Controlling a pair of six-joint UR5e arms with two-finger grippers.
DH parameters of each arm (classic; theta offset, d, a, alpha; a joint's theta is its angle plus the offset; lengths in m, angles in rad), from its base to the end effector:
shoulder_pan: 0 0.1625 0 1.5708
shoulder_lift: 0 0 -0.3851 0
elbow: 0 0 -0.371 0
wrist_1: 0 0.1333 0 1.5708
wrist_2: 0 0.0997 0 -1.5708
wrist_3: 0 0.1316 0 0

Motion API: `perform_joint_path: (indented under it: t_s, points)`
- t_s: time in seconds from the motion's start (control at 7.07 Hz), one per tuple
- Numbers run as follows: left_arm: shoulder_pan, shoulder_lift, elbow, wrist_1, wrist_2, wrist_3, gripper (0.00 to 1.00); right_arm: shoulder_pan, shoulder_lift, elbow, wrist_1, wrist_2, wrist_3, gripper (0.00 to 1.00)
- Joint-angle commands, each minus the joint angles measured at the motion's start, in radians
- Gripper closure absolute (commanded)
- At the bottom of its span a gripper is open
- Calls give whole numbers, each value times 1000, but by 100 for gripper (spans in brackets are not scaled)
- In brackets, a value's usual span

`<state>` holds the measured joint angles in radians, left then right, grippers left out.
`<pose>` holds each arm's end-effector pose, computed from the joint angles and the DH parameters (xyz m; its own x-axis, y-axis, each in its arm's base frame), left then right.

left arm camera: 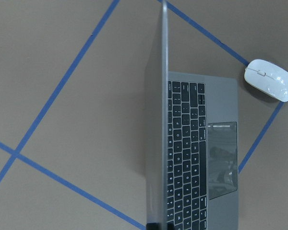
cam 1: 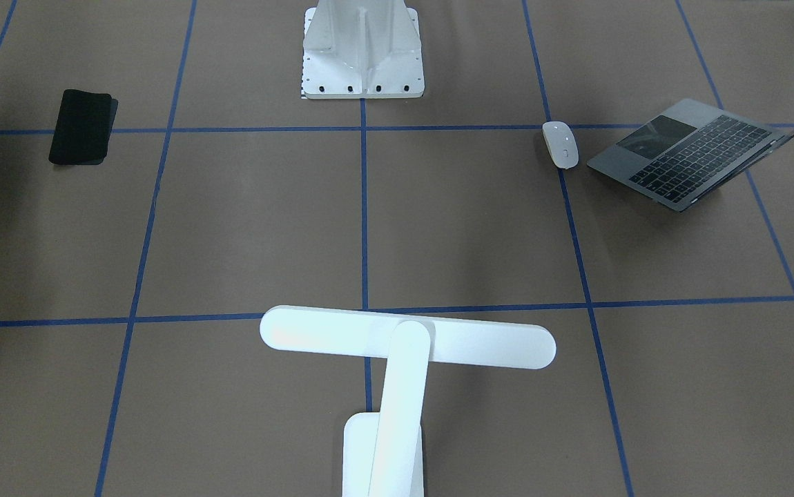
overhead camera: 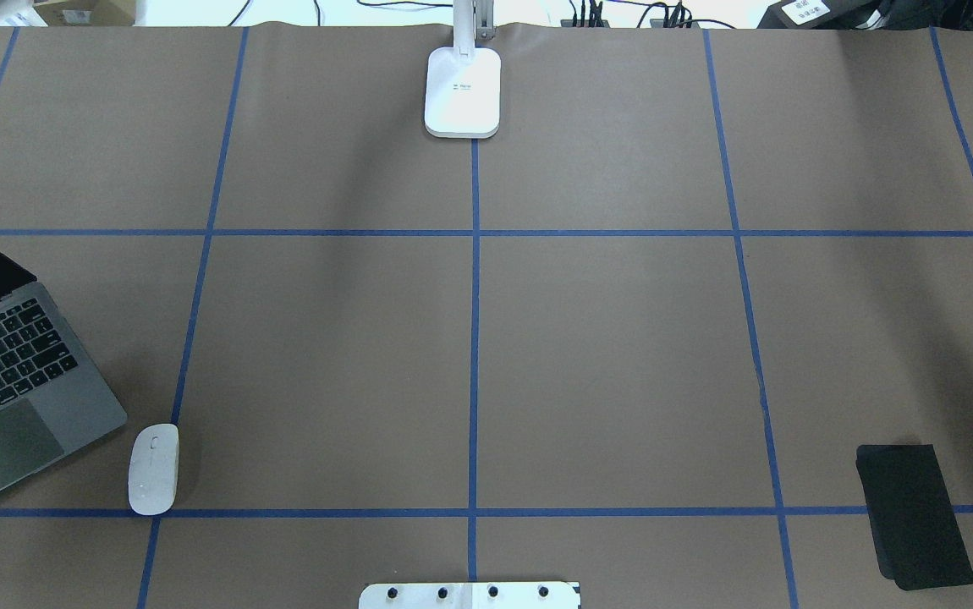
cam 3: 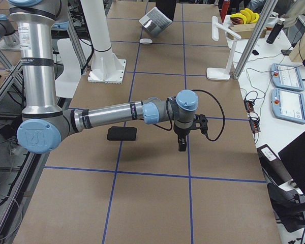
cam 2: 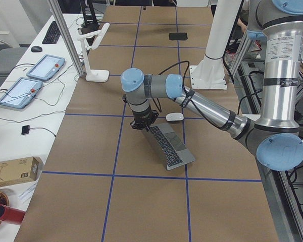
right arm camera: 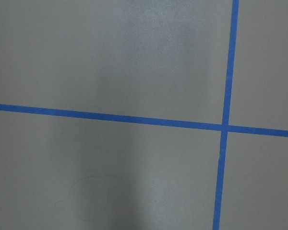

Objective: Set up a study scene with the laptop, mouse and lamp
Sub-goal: 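Drag the laptop farther from the robot with the left gripper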

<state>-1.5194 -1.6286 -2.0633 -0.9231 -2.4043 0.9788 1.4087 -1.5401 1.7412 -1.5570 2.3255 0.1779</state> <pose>-0.0138 -0.4304 0.4507 0.3343 0.8040 -0.4918 -0.5888 0.5856 0.5571 -0.0370 -0.4937 0.5457 0.7123 -0.0870 0.6965 0.0321 0.9953 0.0914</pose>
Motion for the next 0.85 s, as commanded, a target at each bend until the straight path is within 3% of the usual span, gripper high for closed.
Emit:
perform_joint_path:
  t_s: [0.0, 0.42, 0.71]
  points:
    - [-41, -62, 3, 94, 1, -2, 100, 0, 0, 0, 0, 0, 0, 0]
    - [-61, -115, 6, 130, -1, -15, 100, 0, 0, 1, 0, 0, 2, 0]
    - [-58, -232, 44, 179, -1, -87, 100, 0, 0, 0, 0, 0, 2, 0]
